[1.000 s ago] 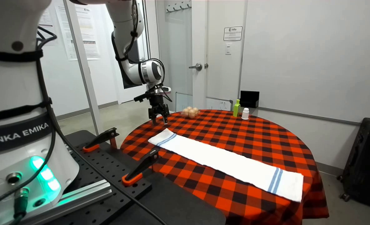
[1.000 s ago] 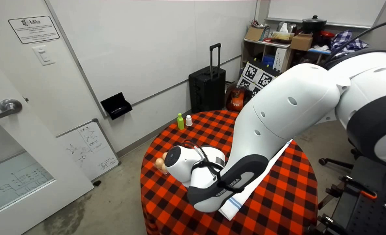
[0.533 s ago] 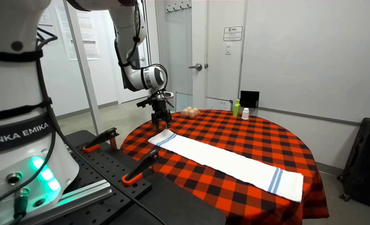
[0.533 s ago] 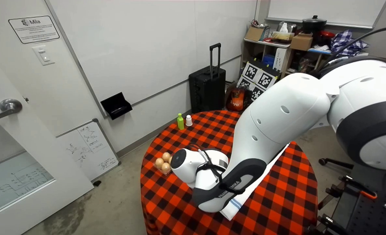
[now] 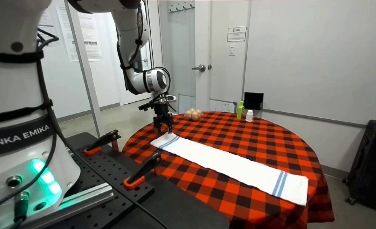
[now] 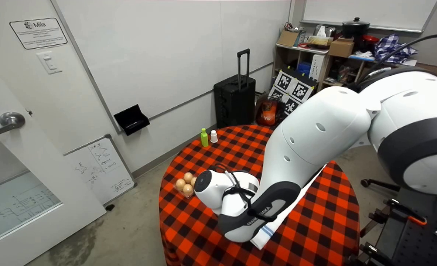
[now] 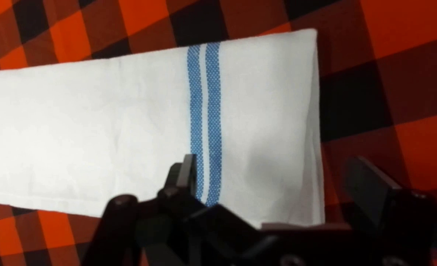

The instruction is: Fold the towel on the table

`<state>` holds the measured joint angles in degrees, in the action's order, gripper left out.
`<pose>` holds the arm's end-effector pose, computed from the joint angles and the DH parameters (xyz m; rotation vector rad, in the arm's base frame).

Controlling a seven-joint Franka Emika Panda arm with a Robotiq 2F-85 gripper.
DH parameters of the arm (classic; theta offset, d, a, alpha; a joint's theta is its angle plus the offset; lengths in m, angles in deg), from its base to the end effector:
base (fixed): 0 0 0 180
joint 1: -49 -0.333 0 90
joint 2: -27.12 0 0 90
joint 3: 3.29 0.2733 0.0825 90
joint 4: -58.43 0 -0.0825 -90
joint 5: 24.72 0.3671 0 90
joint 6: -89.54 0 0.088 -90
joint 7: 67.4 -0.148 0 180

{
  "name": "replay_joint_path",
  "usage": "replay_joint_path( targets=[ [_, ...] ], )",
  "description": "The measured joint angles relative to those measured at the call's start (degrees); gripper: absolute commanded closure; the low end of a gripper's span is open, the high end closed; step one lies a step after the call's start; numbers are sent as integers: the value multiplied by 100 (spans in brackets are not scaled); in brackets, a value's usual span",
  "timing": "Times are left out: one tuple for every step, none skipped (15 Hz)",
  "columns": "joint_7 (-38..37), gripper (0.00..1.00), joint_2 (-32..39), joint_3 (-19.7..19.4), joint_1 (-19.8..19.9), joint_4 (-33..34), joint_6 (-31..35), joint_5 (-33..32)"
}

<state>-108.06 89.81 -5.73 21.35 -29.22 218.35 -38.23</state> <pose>0.5168 0.2256 -0.0612 2.7577 -0.0972 -0.2916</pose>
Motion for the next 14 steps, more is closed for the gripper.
replay_joint_path(
  targets=[
    [0,0,27,10,-3,16,4,0],
    [0,0,52,19,-5,25,11,0],
    [1,0,74,26,-6,33,23,0],
    [1,0,94,31,-6,38,35,0],
    [1,14,112,33,-7,44,44,0],
    [2,26,133,35,-7,57,47,0],
    [4,32,157,35,-7,76,48,0],
    [5,42,173,38,-7,94,48,0],
    [6,49,179,41,-7,107,48,0],
    [7,57,182,44,-7,118,48,0],
    [8,64,183,45,-8,129,48,0],
    [9,71,186,46,-9,142,48,0],
    [9,79,187,47,-9,149,48,0],
    [9,86,188,47,-9,152,48,0]
  ],
)
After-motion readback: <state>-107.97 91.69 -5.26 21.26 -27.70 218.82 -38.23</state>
